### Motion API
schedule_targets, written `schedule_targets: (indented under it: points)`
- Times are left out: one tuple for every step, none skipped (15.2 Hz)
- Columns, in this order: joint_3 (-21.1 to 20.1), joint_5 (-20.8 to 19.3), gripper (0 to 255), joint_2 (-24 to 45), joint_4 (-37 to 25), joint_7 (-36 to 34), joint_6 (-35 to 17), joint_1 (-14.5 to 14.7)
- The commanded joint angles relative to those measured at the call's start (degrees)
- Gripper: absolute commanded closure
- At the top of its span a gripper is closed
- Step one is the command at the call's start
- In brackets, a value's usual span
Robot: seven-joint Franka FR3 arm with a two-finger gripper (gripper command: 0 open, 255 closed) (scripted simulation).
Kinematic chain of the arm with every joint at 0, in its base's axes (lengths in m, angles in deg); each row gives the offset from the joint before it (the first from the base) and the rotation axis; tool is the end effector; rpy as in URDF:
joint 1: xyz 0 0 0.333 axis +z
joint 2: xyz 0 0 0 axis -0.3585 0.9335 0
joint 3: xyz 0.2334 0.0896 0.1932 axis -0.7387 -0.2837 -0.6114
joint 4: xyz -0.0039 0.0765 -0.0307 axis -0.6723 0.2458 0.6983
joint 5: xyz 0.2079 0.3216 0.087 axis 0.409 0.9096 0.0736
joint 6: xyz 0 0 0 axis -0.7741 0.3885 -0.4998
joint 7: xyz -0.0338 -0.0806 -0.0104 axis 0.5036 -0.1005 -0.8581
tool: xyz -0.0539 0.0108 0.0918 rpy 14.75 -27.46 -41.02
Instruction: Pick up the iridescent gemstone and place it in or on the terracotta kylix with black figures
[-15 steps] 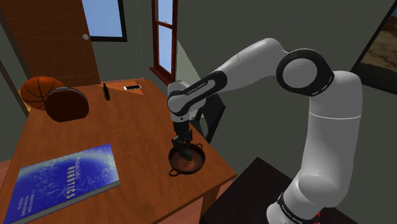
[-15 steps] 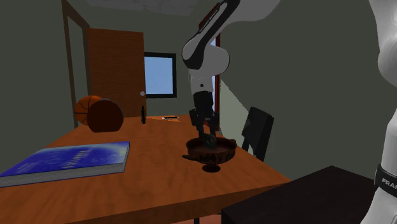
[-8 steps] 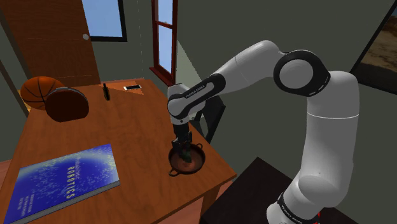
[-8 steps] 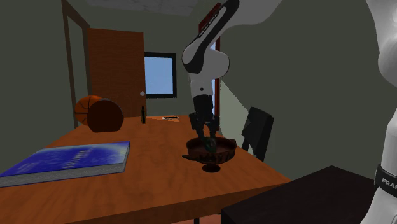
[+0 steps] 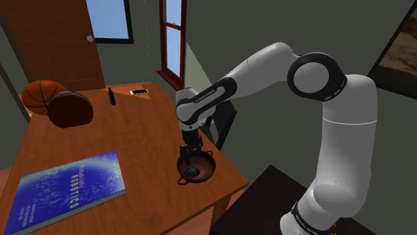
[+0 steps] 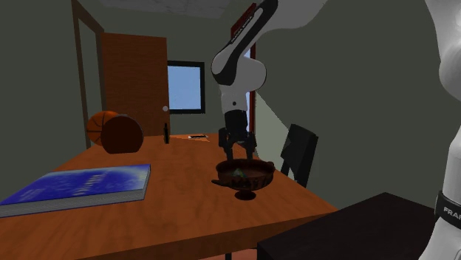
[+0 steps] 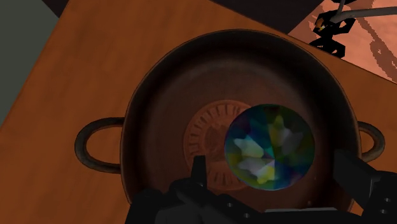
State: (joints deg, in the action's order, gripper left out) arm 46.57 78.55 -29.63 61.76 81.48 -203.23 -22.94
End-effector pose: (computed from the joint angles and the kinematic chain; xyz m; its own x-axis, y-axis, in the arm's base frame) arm 0.5486 0.1331 0.2439 0.9000 0.2771 -0.3366 0.2290 -0.9574 -0.1759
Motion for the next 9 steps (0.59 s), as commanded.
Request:
schedule_targets:
  points:
    - [0.01, 0.04, 0, -0.53, -1.32, 0.04, 1.86, -0.15]
    - [0.02, 0.06, 0, -0.99, -2.73, 0.06, 3.72, -0.28]
    - [0.04, 0.07, 0, -1.37, -4.21, 0.07, 5.59, -0.41]
    - [0.05, 0.07, 0, -1.62, -5.43, 0.08, 7.07, -0.50]
    - [0.05, 0.07, 0, -1.62, -5.43, 0.08, 7.07, -0.50]
    - [0.05, 0.07, 0, -1.63, -5.43, 0.08, 7.07, -0.50]
    - [0.05, 0.07, 0, -1.62, -5.43, 0.08, 7.07, -0.50]
    - [0.05, 0.07, 0, -1.62, -5.43, 0.08, 7.07, -0.50]
    - [0.05, 0.07, 0, -1.62, -5.43, 0.08, 7.07, -0.50]
